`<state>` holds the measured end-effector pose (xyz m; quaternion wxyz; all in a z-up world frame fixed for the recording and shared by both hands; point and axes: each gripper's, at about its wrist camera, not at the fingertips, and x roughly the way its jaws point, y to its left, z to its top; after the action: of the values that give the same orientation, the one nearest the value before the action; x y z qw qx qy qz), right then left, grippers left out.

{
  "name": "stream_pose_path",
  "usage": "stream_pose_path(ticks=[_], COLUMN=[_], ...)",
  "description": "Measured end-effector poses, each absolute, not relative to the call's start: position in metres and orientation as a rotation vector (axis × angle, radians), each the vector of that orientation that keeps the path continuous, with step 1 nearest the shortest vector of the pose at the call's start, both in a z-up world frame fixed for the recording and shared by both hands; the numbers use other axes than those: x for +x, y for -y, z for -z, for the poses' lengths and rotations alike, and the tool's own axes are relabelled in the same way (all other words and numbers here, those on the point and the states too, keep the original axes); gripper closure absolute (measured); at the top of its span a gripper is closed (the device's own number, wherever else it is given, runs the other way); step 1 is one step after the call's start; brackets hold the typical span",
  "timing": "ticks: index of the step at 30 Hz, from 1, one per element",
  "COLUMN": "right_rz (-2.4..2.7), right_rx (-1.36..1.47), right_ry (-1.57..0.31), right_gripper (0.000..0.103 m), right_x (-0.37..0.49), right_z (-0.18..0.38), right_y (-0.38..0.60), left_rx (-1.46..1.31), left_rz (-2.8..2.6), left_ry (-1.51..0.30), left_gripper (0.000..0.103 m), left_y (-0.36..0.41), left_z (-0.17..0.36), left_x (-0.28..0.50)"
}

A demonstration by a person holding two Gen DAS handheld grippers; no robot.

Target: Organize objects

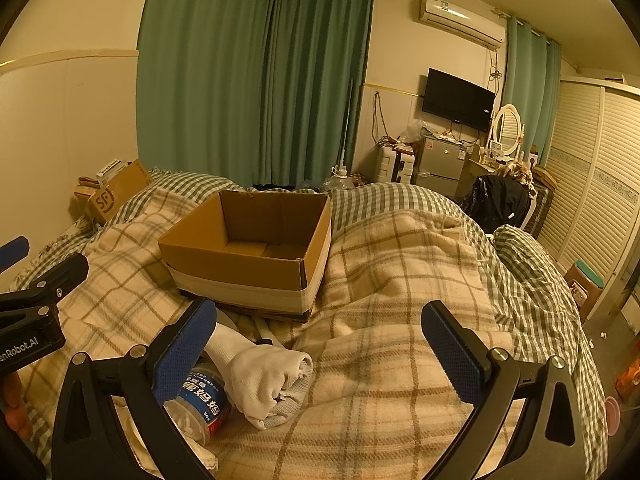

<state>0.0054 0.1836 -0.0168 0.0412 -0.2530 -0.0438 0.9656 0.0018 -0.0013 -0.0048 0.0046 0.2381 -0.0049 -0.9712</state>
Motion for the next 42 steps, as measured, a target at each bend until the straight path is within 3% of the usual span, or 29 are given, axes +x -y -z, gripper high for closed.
stream_pose_path(ticks=[42], right_rz=[-3.011], right_rx=[-0.8], right_ry=[0.204], right_gripper=[0.0], right_x=[0.004], right_z=[0.0], right_y=[-0.174], left_rx=[0.782], left_rz=[3.045], left_ry=[-0.033], left_gripper=[0.0], left_y=[0.005], left_z=[0.009], left_x=[0.004])
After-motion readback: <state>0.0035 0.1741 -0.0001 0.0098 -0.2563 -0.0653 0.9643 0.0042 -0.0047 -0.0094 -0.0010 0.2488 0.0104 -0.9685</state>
